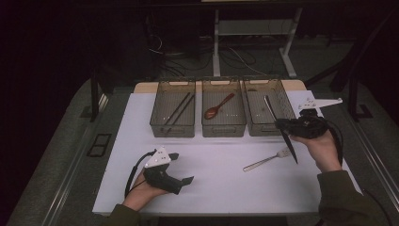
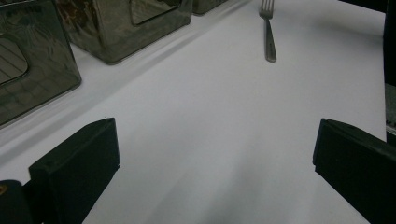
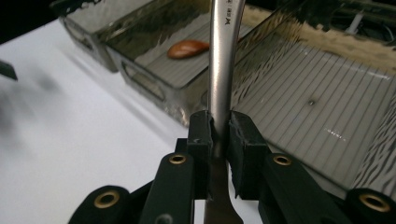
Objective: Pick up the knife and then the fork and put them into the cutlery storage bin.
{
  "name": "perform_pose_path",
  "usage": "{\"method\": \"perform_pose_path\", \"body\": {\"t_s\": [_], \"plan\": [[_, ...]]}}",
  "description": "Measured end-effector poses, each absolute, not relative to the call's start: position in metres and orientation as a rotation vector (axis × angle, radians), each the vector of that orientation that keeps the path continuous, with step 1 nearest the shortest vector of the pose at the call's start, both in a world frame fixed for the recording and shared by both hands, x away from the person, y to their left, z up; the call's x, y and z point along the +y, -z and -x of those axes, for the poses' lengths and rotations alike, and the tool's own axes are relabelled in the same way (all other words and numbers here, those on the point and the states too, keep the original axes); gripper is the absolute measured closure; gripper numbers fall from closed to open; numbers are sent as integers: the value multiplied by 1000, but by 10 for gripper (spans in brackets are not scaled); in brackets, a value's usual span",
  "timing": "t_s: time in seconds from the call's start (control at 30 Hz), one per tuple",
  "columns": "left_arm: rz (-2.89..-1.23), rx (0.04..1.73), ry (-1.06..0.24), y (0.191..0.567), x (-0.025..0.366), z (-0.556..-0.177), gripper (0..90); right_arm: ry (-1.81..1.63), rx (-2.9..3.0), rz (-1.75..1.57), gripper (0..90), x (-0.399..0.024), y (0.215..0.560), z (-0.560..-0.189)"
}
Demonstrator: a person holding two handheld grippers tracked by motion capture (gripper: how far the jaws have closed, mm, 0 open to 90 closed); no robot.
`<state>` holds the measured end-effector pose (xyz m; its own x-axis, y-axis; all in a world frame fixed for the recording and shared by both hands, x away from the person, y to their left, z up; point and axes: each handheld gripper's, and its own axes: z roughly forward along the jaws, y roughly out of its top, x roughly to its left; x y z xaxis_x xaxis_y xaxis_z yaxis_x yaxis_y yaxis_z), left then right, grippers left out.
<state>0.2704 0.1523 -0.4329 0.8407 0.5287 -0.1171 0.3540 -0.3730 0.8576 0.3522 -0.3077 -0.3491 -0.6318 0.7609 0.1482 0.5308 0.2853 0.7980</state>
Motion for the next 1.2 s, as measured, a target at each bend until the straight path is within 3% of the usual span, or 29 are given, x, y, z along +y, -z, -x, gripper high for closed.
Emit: {"method": "perform_pose_path", "body": {"t_s": [0.73, 1.2], "plan": [[-1997, 662, -225, 432, 154, -271, 0, -1277, 2138, -1256, 785, -314, 316, -421], [-1988, 664, -225, 432, 154, -271, 0, -1228, 2073, -1260, 785, -310, 316, -469]]}}
